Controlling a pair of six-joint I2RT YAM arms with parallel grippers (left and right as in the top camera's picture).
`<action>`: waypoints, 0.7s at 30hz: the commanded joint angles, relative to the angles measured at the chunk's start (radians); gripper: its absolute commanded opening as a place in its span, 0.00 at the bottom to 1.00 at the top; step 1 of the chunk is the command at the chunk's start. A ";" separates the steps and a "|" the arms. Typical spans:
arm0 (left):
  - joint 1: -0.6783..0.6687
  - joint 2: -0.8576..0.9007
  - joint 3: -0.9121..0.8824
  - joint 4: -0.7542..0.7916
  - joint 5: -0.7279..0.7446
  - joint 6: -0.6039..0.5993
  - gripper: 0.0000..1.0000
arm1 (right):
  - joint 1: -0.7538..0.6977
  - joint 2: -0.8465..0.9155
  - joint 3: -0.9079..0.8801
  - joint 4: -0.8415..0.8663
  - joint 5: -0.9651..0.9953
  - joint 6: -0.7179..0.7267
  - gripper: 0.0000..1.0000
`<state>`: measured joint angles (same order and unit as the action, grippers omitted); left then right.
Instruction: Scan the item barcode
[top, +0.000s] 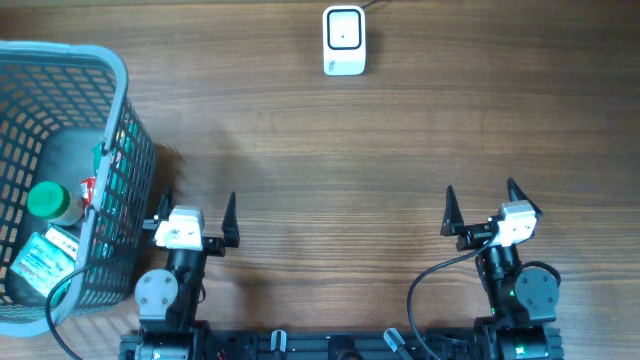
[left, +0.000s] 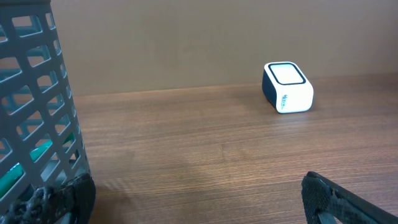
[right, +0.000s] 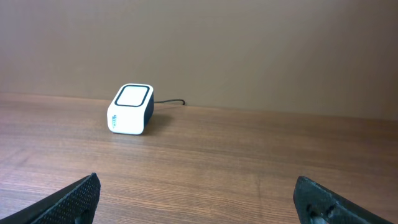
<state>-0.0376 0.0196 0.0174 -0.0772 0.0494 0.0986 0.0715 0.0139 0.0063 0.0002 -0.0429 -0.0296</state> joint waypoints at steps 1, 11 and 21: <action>0.002 -0.002 -0.012 0.006 -0.003 -0.003 1.00 | -0.001 0.006 -0.001 0.003 0.019 0.010 1.00; 0.002 -0.002 -0.011 0.026 0.186 -0.063 1.00 | -0.001 0.006 -0.001 0.003 0.019 0.010 1.00; 0.002 0.007 0.147 0.003 0.336 -0.146 1.00 | -0.001 0.006 -0.001 0.003 0.019 0.010 1.00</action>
<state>-0.0376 0.0196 0.0605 -0.0601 0.3489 -0.0025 0.0715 0.0139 0.0063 0.0002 -0.0429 -0.0296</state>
